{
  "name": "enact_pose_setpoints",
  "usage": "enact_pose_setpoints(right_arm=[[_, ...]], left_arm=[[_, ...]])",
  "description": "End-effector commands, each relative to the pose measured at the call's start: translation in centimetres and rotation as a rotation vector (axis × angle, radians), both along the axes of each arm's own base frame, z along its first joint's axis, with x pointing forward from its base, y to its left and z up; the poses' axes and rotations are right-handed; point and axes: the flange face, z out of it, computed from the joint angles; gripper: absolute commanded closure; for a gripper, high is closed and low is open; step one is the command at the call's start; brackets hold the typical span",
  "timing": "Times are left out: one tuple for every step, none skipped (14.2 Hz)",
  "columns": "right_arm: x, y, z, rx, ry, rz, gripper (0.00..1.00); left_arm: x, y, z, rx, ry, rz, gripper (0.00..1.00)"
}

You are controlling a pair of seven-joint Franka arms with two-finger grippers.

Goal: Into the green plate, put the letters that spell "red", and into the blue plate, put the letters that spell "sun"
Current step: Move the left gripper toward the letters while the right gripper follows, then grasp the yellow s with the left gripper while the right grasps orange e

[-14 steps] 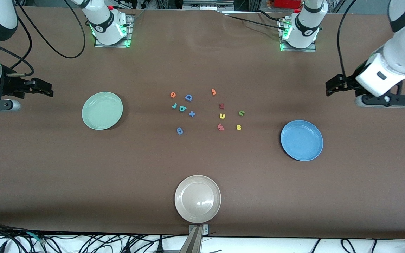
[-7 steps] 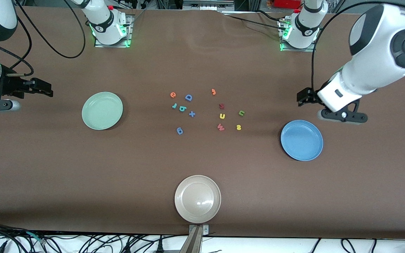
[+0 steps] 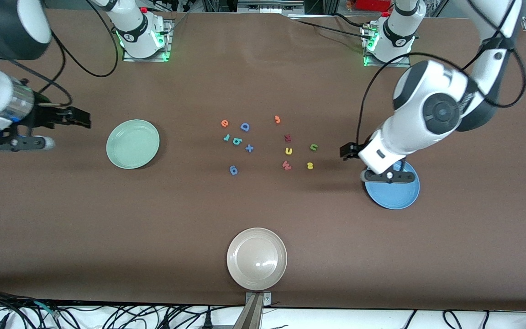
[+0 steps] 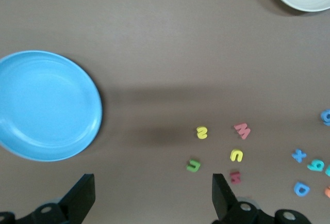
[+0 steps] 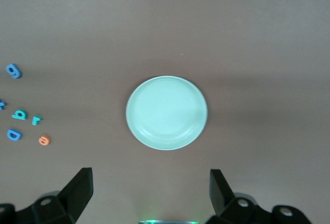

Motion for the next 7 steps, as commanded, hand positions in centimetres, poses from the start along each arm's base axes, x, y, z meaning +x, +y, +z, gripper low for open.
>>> enact_pose_setpoints(right_arm=[[0.0,4.3,-1.5,0.003,0.025,-0.071,0.0],[0.0,6.0,-2.3,0.024,0.042,-0.117,0.0],[0.1,7.5,-3.2,0.037,0.056,-0.169,0.0],[0.1,9.4,-3.9,0.037,0.054,-0.201,0.0],[-0.1,11.9,-5.0,0.022,0.053,-0.219,0.0],[-0.3,14.1,-6.1,0.003,0.058,-0.246,0.0],[-0.4,15.6,-7.1,-0.009,0.059,-0.28,0.0]], left_arm=[[-0.6,-3.4,-3.6,0.072,-0.022,0.034,0.0],[-0.9,-4.8,-5.4,0.068,-0.021,0.068,0.0],[-1.0,-5.9,-6.6,0.057,-0.025,0.093,0.0],[-1.3,-6.9,-7.9,0.055,-0.018,0.107,0.0],[-1.3,-7.4,-9.2,0.061,-0.022,0.118,0.01],[-1.3,-7.7,-10.9,0.078,-0.038,0.124,0.01],[-1.6,-8.6,-12.9,0.084,-0.05,0.146,0.02]])
